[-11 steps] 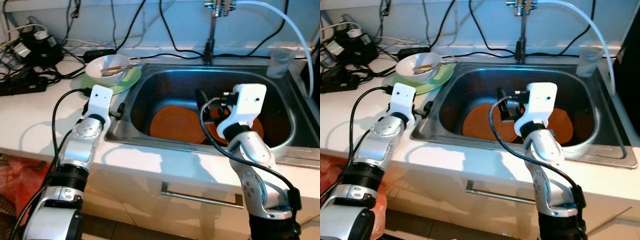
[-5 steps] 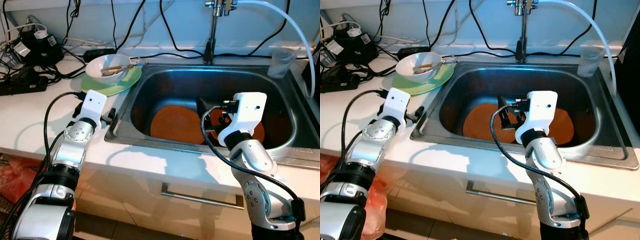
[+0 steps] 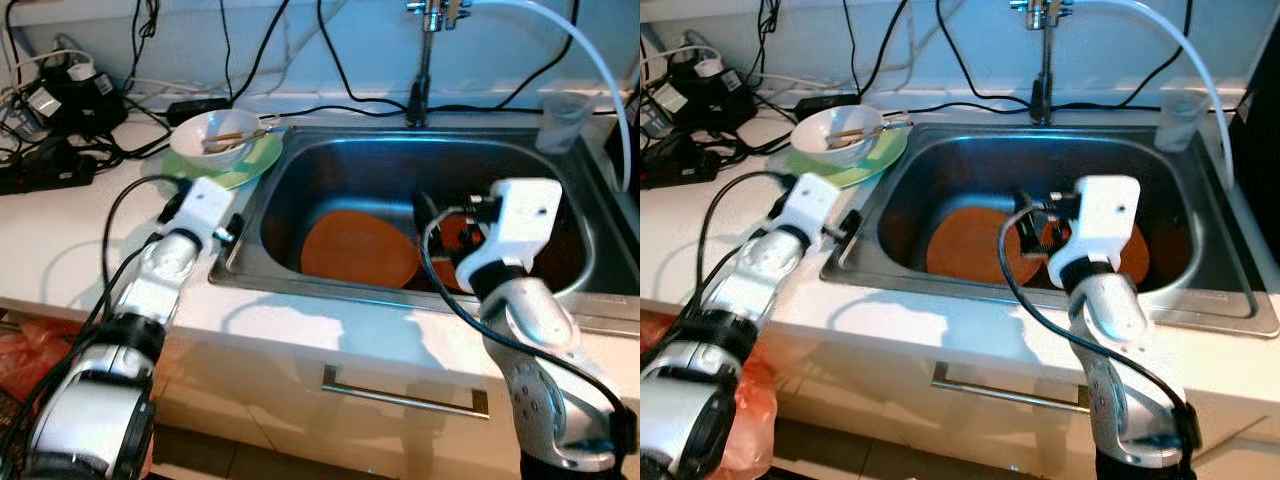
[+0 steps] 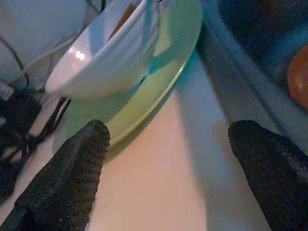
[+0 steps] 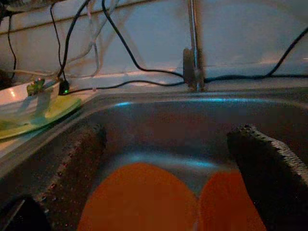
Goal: Kitchen organization
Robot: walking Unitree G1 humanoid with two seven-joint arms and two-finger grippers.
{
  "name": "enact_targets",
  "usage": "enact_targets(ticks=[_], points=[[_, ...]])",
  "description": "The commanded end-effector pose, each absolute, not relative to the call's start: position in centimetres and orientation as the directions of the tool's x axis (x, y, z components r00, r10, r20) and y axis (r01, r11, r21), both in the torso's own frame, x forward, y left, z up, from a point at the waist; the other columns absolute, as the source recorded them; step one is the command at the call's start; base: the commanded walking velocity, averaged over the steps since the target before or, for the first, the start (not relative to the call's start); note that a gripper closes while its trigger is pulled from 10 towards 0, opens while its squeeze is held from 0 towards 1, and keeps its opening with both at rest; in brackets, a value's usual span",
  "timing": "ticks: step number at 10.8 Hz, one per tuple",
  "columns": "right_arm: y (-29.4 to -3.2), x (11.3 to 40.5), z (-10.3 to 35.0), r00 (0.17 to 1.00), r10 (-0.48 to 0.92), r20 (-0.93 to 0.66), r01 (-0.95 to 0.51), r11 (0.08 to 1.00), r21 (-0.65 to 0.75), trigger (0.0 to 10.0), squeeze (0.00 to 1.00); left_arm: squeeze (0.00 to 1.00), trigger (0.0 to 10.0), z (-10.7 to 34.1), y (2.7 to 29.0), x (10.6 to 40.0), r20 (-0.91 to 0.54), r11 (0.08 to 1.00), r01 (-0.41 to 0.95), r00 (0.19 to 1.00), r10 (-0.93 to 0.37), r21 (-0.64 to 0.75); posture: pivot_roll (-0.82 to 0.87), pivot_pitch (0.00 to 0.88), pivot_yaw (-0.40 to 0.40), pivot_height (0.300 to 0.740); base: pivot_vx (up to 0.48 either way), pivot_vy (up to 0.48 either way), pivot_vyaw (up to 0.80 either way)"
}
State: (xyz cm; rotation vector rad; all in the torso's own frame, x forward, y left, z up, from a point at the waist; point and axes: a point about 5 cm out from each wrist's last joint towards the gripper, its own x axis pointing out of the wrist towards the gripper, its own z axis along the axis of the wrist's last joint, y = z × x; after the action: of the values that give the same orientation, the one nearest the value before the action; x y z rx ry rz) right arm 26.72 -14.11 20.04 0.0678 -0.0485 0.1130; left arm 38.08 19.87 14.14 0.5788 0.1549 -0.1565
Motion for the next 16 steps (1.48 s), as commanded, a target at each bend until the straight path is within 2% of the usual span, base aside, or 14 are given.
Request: enact_targets(ticks=[1,5,6,7,9,10,12,13,16], points=[[-14.1,26.4,20.4,0.992,0.109,0.059,-0.113,0.992,0.064,10.0,0.0,1.0,10.0,14.4,20.0,38.3,-0.196,0.806,0.203,0.974,-0.11,0.557,-0.15,0.0,0.149,0.74,0.0,0.0,0.0],[-15.3,25.3,20.7,0.997,0.064,0.035,-0.065,0.997,0.04,10.0,0.0,1.0,10.0,14.9,20.2,39.1,-0.196,0.794,0.162,0.979,-0.055,0.586,-0.21,0.007,0.145,0.74,0.0,0.0,0.0],[-15.5,25.1,20.8,0.998,0.06,0.033,-0.061,0.997,0.035,10.0,0.0,0.87,10.0,15.0,20.3,39.2,-0.198,0.79,0.152,0.979,-0.039,0.594,-0.23,0.014,0.141,0.74,0.0,0.0,0.0],[-15.7,24.9,20.8,0.998,0.056,0.028,-0.056,0.998,0.025,10.0,0.0,0.61,10.0,15.1,20.7,39.3,-0.198,0.798,0.13,0.98,-0.013,0.589,-0.24,0.018,0.138,0.74,0.0,0.0,0.0],[-16.0,24.7,21.0,0.999,0.05,0.018,-0.051,0.999,0.009,10.0,0.0,0.26,10.0,15.4,21.6,39.4,-0.181,0.816,0.069,0.982,0.045,0.574,-0.25,0.017,0.132,0.74,0.0,0.0,0.0],[-16.1,24.8,21.2,0.998,0.051,0.019,-0.051,0.999,0.002,10.0,0.0,0.15,10.0,15.0,22.3,39.1,-0.187,0.816,0.049,0.98,0.073,0.576,-0.25,0.009,0.129,0.74,0.0,0.0,0.0],[-16.1,24.9,21.3,0.998,0.056,0.018,-0.056,0.998,-0.001,10.0,0.0,0.1,10.0,14.5,23.1,38.7,-0.195,0.809,0.039,0.976,0.094,0.587,-0.24,0.008,0.121,0.74,0.0,0.0,0.0],[-16.1,24.9,21.4,0.998,0.064,0.015,-0.064,0.998,-0.003,10.0,0.0,0.0,10.0,14.4,23.4,38.6,-0.2,0.803,0.035,0.974,0.106,0.594,-0.24,0.02,0.11,0.74,0.0,0.0,0.0],[-16.2,24.2,21.3,0.998,0.067,-0.01,-0.067,0.998,-0.013,10.0,0.0,0.0,10.0,14.5,23.5,38.7,-0.199,0.8,0.027,0.973,0.116,0.6,-0.26,0.053,0.096,0.74,0.0,0.0,0.0]])
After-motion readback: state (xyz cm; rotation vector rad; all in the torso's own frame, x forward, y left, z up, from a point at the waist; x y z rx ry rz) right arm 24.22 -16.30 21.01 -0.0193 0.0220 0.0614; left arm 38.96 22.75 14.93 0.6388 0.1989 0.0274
